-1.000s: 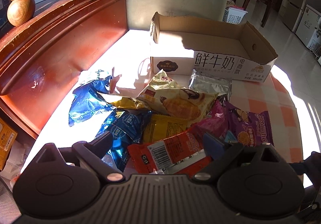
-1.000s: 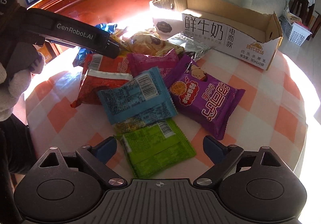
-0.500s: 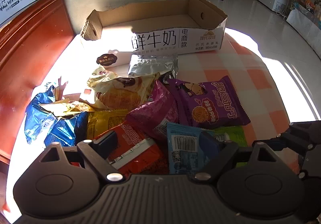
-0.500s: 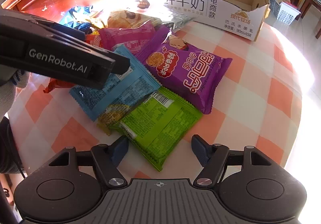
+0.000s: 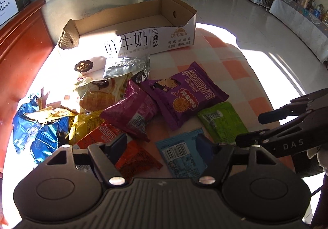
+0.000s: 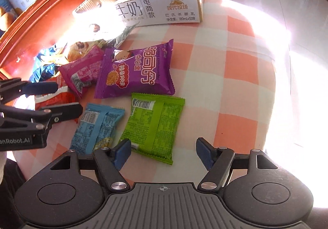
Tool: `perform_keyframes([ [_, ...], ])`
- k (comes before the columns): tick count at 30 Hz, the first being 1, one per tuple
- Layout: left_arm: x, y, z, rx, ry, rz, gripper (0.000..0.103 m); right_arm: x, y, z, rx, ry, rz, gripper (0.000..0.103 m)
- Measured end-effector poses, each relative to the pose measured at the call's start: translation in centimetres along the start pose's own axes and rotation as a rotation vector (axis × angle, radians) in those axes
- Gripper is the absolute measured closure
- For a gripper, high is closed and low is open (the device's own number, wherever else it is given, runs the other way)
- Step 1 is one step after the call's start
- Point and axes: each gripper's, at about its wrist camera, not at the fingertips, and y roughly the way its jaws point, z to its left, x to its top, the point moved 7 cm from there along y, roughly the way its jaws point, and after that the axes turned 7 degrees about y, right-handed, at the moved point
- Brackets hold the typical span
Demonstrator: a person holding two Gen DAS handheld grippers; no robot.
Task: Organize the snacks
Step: 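Move left gripper to light-blue packet while right gripper approaches green packet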
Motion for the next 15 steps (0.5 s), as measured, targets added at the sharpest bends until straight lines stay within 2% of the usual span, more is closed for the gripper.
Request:
perform_keyframes([
  [2,-0.2,0.0,-0.7,-0.018,0.018,0.008,0.03,0.5,0.1,-0.7,0.02,0.078,0.004,0.032],
  [12,-1.2,2.4,-3.9,-0.064,0.085,0.084,0.028,1.1,0.6,0.2,0.005,0.072,-0.005,0.032],
  [15,-1.5,3.3,-4.3,-0.05,0.099,0.11,0.026,1.2,0.9,0.7,0.005,0.071,-0.003,0.032],
])
